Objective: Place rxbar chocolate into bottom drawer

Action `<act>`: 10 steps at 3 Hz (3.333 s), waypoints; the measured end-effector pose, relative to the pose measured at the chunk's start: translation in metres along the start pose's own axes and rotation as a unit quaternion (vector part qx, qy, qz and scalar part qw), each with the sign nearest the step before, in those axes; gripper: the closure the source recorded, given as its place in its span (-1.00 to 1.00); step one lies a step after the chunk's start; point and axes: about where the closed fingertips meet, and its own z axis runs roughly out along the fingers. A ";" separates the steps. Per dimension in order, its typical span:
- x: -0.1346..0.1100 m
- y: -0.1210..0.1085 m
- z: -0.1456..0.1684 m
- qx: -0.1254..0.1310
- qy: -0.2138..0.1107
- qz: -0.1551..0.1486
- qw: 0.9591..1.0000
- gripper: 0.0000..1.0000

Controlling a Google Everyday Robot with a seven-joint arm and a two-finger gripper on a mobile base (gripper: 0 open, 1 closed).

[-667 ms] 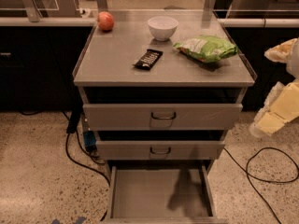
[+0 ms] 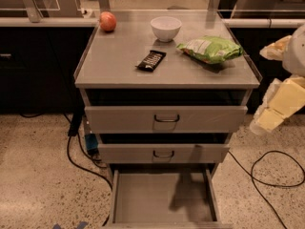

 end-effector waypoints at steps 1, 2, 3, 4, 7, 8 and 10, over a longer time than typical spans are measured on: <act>-0.014 -0.019 0.011 -0.019 0.005 -0.031 0.999 -1.00; -0.048 -0.049 0.034 -0.047 0.003 -0.082 0.996 -1.00; -0.080 -0.067 0.051 -0.062 -0.008 -0.115 0.991 -1.00; -0.116 -0.077 0.072 -0.068 -0.025 -0.137 0.988 -1.00; -0.168 -0.094 0.113 -0.087 -0.044 -0.178 0.979 -1.00; -0.201 -0.113 0.142 -0.098 -0.052 -0.223 0.968 -1.00; -0.268 -0.138 0.237 -0.133 -0.069 -0.298 0.943 -1.00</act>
Offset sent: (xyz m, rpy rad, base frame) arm 0.1081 0.0522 0.0021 -0.0529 0.0527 0.2891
